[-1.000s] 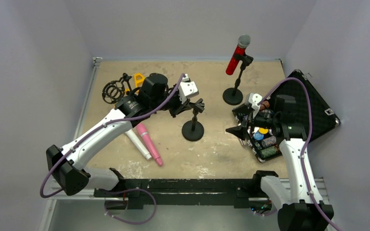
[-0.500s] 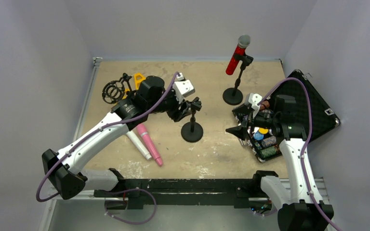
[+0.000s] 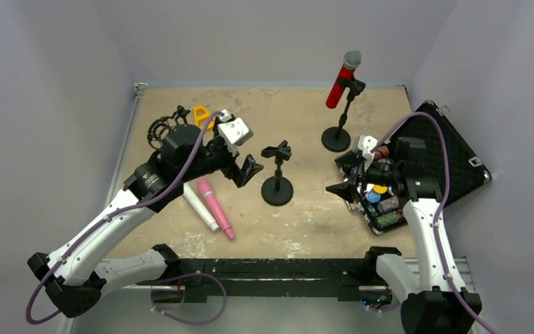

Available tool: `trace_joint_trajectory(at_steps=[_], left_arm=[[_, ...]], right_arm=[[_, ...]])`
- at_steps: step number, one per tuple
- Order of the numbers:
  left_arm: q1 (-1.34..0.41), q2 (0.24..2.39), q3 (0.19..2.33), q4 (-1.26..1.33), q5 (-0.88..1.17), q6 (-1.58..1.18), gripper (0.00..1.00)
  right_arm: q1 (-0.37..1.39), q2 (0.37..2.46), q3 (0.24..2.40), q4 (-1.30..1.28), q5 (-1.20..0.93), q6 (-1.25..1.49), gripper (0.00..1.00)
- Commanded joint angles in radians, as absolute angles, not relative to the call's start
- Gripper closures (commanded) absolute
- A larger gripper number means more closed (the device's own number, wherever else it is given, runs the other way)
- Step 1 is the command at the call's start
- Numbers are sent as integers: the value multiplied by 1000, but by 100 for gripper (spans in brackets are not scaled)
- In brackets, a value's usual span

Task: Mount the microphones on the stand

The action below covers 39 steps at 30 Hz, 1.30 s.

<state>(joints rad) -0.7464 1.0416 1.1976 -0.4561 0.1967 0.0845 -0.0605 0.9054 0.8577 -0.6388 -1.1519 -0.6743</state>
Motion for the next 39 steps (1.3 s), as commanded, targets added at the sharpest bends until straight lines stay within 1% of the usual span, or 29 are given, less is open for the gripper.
trace_joint_trajectory(at_steps=[1,7,13,20,28,39], left_arm=[[-742,964,1156,-434,146,28,3],[-739,835,1067,-454,86,-55,1],[-738,710,985,-510,9,-138,1],[-738,613,902,-548,-42,-207,1],[-738,552,828,-553,-92,-271,1],[-738,559,792,-582,-157,-334,1]], right_arm=[[-66,914,857,-671,-1184,-726,1],[-68,924,861,-703,-1193,-766,1],[-73,935,865,-728,-1205,-800,1],[-78,944,867,-750,-1215,-829,1],[-80,952,869,-753,-1213,-834,1],[-80,954,873,-755,-1209,-837,1]])
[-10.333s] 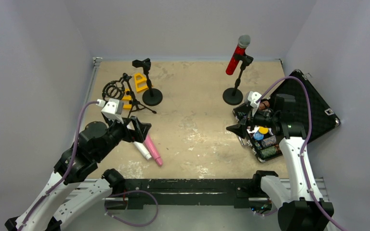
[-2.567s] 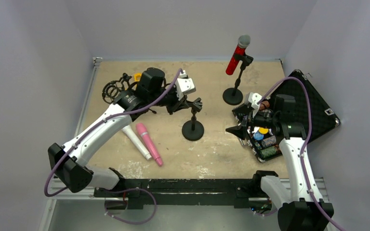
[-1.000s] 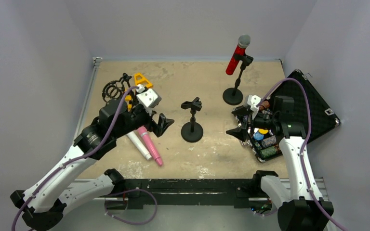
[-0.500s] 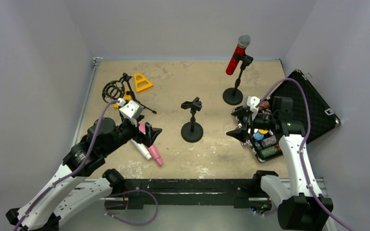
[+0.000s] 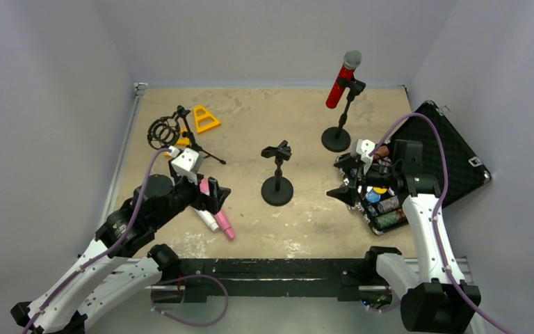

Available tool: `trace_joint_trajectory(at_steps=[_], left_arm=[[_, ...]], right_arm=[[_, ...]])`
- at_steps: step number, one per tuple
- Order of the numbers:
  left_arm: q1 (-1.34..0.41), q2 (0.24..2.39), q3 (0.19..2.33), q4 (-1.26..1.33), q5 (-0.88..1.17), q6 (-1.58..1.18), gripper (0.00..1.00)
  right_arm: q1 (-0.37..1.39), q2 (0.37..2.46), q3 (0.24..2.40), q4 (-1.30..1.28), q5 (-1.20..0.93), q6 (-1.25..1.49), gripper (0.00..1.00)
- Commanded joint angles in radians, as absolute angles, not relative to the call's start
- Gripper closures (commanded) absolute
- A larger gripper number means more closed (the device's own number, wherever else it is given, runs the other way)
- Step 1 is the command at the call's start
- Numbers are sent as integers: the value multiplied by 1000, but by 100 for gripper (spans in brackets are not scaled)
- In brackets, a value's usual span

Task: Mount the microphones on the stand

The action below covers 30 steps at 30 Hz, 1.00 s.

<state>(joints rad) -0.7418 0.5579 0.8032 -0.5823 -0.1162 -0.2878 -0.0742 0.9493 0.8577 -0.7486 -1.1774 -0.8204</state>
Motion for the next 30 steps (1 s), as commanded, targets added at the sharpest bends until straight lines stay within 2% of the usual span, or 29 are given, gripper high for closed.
trace_joint_trajectory(at_steps=[1,30], left_arm=[[-738,558,786,-580,-160,-339,1],[-738,592,637,-567,-284,-452,1]], right_arm=[[-80,955,874,-756,-1209,-837,1],[-80,962,874,-755,-1201,-835,1]])
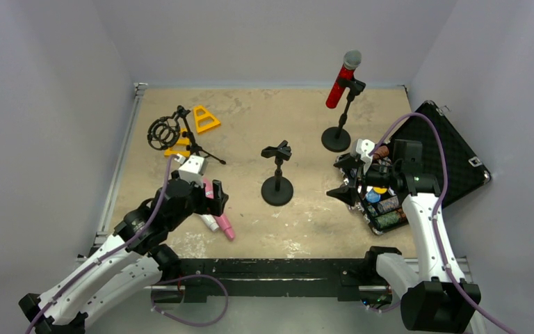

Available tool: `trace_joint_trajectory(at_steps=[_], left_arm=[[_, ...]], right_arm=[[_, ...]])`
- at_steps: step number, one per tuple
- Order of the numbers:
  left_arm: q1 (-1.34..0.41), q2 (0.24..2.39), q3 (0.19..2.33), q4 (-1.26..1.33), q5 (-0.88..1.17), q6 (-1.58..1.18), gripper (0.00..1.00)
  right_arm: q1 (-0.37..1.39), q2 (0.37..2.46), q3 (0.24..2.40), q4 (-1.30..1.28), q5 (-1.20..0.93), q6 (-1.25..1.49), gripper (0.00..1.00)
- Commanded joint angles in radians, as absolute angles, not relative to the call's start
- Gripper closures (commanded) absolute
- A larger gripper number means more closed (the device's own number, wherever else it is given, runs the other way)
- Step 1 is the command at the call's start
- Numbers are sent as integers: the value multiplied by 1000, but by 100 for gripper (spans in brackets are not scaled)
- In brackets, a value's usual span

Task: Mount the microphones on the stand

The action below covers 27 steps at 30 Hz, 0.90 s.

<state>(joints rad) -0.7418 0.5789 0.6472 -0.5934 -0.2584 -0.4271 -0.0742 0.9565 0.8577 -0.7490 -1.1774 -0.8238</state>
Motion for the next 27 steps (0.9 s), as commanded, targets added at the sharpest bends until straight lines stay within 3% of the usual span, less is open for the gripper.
trace_joint_trajectory(at_steps=[1,27], left_arm=[[-738,596,636,-566,-286,-454,1],[-737,626,594,-534,-325,-497,1]], right_arm=[[-80,963,876,-755,-1201,-835,1],[-80,973,877,-752,-1195,-831,1]])
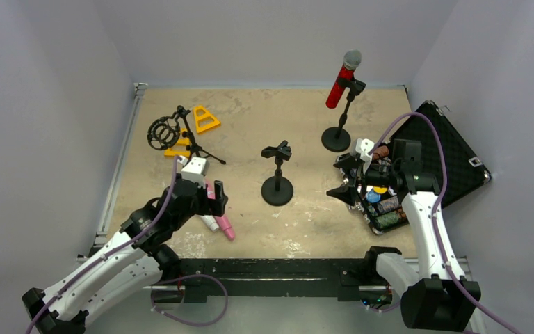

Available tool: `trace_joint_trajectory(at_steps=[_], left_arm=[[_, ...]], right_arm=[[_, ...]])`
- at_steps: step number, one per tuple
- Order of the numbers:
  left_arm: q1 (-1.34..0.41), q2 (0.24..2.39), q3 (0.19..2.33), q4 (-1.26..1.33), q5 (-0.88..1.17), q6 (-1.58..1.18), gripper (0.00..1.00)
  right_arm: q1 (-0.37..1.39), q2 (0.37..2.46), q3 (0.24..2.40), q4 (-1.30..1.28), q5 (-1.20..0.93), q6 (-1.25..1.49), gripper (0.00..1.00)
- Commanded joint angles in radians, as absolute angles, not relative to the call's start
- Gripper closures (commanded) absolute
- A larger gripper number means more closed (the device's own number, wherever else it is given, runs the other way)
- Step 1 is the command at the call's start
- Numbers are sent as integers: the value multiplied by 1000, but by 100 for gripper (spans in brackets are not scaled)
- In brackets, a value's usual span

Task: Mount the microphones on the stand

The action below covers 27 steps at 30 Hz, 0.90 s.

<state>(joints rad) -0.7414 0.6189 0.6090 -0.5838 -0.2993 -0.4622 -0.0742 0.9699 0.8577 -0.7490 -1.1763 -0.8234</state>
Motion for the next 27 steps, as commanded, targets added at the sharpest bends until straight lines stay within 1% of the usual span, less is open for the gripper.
trace_joint_trajectory(at_steps=[1,10,27], left_arm=[[-736,629,591,-532,-329,-503,1],[-732,677,585,-531,-344,-539,1],[-709,696,526,-514,-382,-593,1]], right_arm=[[-79,974,878,-752,-1195,-831,1],[-79,974,879,-752,-1194,-830,1],[-80,977,879,-750,-1193,-828,1]])
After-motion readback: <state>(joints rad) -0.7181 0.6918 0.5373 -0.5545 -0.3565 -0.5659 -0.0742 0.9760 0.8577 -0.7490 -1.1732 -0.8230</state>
